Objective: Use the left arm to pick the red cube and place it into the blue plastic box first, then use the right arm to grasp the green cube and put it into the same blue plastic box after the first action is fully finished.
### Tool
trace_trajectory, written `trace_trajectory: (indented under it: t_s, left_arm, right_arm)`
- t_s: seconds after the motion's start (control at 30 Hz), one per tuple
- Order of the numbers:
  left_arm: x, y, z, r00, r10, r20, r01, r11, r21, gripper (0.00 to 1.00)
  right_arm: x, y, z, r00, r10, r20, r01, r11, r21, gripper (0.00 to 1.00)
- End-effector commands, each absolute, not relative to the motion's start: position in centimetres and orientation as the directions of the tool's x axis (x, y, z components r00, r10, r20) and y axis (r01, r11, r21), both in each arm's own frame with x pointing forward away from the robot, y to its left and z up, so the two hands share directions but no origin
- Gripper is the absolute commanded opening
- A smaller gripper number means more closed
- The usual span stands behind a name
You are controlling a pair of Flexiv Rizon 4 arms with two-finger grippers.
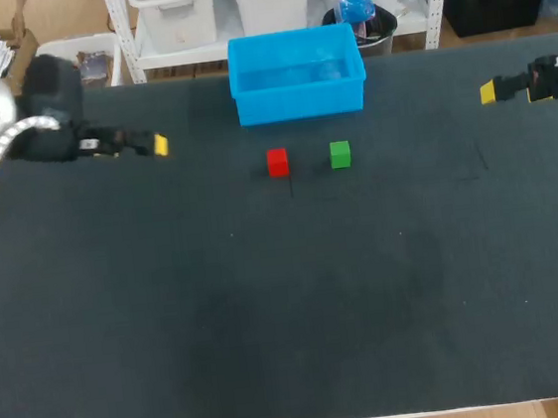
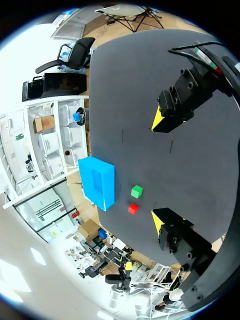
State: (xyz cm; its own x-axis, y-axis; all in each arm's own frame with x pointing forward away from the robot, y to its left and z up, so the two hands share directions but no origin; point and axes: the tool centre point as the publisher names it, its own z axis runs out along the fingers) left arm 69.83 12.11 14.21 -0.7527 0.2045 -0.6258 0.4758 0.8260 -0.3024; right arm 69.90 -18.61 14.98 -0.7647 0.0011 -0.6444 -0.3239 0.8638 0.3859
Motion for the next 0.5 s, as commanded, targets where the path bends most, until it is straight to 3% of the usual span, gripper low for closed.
trace_trajectory:
  t_s: [0.03, 0.5]
  left_arm:
    - [73.0, 7.6, 13.6, -0.846, 0.286, -0.450, 0.412, 0.887, -0.211, 1.00]
    - [73.4, 6.4, 12.9, -0.882, 0.263, -0.391, 0.367, 0.903, -0.221, 1.00]
  right_arm:
    - [70.0, -18.6, 14.9, -0.765, 0.000, -0.644, -0.323, 0.864, 0.385, 1.00]
    - [70.0, -18.6, 14.9, -0.765, 0.000, -0.644, -0.323, 0.864, 0.385, 1.00]
